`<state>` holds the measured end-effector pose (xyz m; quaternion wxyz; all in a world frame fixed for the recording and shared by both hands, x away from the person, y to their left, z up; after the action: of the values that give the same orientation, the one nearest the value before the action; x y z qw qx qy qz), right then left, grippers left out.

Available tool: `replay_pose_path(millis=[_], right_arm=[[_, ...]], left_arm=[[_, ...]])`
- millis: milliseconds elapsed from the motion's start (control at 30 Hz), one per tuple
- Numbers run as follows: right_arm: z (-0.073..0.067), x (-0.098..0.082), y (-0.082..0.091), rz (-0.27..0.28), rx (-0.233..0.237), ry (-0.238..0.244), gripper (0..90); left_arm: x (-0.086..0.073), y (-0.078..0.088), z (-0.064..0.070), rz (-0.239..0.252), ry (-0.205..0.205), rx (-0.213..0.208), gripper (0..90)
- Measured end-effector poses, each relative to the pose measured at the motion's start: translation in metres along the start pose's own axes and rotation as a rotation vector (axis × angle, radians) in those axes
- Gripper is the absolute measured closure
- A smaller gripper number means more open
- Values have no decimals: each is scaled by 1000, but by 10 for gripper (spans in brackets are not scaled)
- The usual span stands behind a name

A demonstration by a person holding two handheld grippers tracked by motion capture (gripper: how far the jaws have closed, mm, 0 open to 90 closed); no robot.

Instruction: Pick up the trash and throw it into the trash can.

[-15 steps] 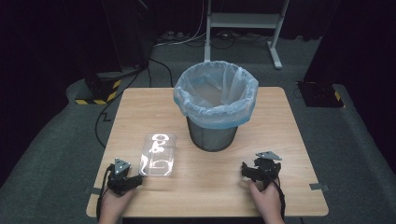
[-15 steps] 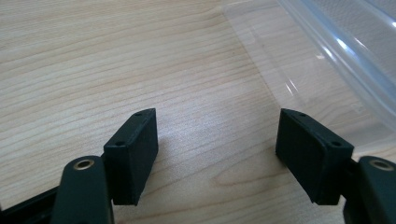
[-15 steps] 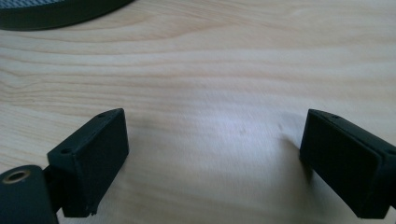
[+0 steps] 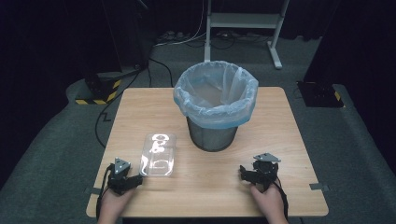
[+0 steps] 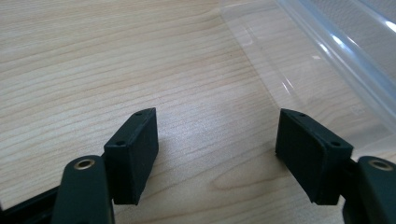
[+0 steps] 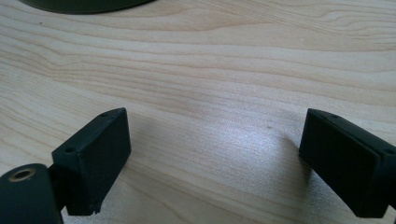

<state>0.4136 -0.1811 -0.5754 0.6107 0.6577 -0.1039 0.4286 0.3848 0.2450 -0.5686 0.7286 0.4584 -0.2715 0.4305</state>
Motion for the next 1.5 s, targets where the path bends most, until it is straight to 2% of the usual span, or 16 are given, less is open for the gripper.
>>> replay_pose_path(millis=[100,267,333,367,400,433,500,600,800,867,900,967,1300,1433,1467,1500], right_arm=[[1,1,-1,2,4,14,83],[1,1,-1,2,8,19,84],[0,1,-1,1,1,18,87],[0,1,-1,0,1,13,88],[0,1,-1,0,1,13,88],[0,1,-1,2,-6,16,89],[0,1,0,0,-2,11,89],[-1,1,0,0,-2,10,88],[0,1,-1,3,-6,17,89],[0,1,0,1,-5,11,91],[0,1,0,2,-6,11,91],[0,1,0,2,-5,11,91],[0,1,0,4,-5,18,95],[-2,1,2,3,17,28,139],[-2,1,2,3,17,28,139],[-6,1,1,14,27,34,149]], left_arm=[[-2,8,-3,0,-13,13,339],[0,19,-11,-6,-2,13,704],[5,25,-11,30,5,4,816],[18,33,-6,101,15,-5,852],[18,33,-6,101,15,-5,879],[30,41,2,159,40,-37,890],[34,45,6,166,33,-52,890],[38,44,29,156,47,-137,690],[43,17,40,113,92,-121,423],[44,7,38,77,107,-110,408],[47,1,38,49,172,-141,408],[46,-3,42,37,207,-163,411],[21,4,77,-12,199,-275,440],[-8,7,126,-75,154,-357,418],[-8,7,126,-75,154,-357,417],[-20,7,147,-90,111,-390,418]])
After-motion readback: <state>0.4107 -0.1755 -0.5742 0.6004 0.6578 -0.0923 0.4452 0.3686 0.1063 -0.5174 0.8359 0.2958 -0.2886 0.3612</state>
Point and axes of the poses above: each handheld gripper's, and its own axes: y roughly backward along the jaws, x roughly out of its top, z roughly to its right, the point moved 7 cm from there along -y, roughly forward along the jaws, and after that the axes turned 9 degrees about y, right-handed, at the moved point
